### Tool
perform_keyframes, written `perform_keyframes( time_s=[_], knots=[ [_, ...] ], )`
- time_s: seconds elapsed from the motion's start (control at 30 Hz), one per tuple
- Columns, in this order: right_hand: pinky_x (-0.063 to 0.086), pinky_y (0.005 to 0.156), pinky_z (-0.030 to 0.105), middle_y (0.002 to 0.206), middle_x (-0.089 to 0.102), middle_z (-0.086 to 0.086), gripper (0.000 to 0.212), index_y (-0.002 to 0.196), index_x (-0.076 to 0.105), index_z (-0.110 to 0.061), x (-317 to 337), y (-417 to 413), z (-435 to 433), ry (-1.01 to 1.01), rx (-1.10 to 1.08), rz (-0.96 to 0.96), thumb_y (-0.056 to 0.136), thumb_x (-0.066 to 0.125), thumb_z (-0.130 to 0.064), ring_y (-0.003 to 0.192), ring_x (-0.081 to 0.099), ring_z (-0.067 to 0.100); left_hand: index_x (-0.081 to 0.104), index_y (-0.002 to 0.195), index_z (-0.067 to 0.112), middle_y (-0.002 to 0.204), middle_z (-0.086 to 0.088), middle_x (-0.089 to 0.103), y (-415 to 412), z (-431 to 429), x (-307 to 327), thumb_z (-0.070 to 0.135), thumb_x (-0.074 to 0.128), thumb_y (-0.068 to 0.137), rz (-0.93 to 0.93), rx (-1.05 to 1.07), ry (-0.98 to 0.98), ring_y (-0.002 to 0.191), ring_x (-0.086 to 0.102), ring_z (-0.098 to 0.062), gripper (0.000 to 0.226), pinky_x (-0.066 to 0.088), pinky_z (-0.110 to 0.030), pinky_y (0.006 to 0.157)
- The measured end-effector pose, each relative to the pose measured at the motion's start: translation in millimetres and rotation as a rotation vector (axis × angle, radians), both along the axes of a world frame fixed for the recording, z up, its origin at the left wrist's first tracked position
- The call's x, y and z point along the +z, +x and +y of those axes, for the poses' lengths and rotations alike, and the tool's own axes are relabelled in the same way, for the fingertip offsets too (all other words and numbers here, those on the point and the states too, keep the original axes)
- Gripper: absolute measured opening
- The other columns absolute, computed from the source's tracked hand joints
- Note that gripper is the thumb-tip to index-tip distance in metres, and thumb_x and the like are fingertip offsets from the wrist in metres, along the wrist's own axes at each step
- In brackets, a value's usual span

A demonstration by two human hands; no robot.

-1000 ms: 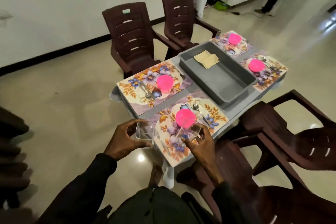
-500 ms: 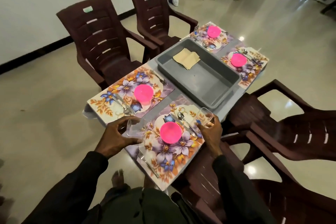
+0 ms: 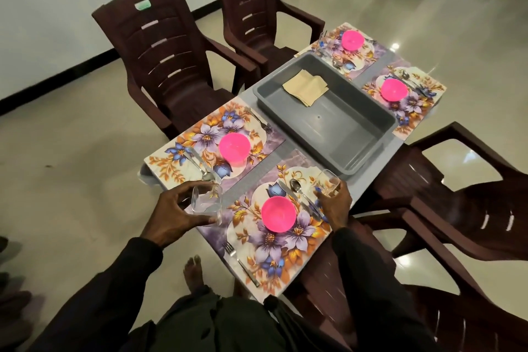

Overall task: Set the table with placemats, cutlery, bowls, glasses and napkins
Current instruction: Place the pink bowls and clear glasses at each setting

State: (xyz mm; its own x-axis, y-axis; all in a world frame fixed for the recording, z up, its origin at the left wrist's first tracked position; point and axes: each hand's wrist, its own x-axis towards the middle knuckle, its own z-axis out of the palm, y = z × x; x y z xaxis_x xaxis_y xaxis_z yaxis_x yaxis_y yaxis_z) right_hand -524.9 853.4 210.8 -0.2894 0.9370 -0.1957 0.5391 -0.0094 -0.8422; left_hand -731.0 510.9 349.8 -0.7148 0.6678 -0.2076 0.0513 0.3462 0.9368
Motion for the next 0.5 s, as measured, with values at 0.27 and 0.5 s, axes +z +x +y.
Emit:
perform_keyframes(
  time_s=[0.27,0.5],
  knots=[
    [0.060,0.083,0.033,0.108,0.071,0.000,0.055,0.117,0.061,-0.024,-14,1,5,0.008,0.014,-0.057,0.070,0.089,-0.030,0.095,0.071,0.022,0.073,0.117,0.024,0.121,0.010,0.072,-9,5,-2,0.023,0.099,0.058,-0.009,-0.012,0.004,0.119,0.064,-0.013,0.065,0.052,-0.040,0.105],
    [0.050,0.084,0.026,0.112,0.069,0.005,0.057,0.120,0.059,-0.016,-3,-5,-1,0.013,0.023,-0.097,0.073,0.090,-0.021,0.104,0.067,0.023,0.073,0.118,0.024,0.124,0.007,0.071,-20,1,-7,0.019,0.098,0.059,-0.027,-0.024,0.022,0.121,0.063,-0.017,0.064,0.051,-0.041,0.105]
  ],
)
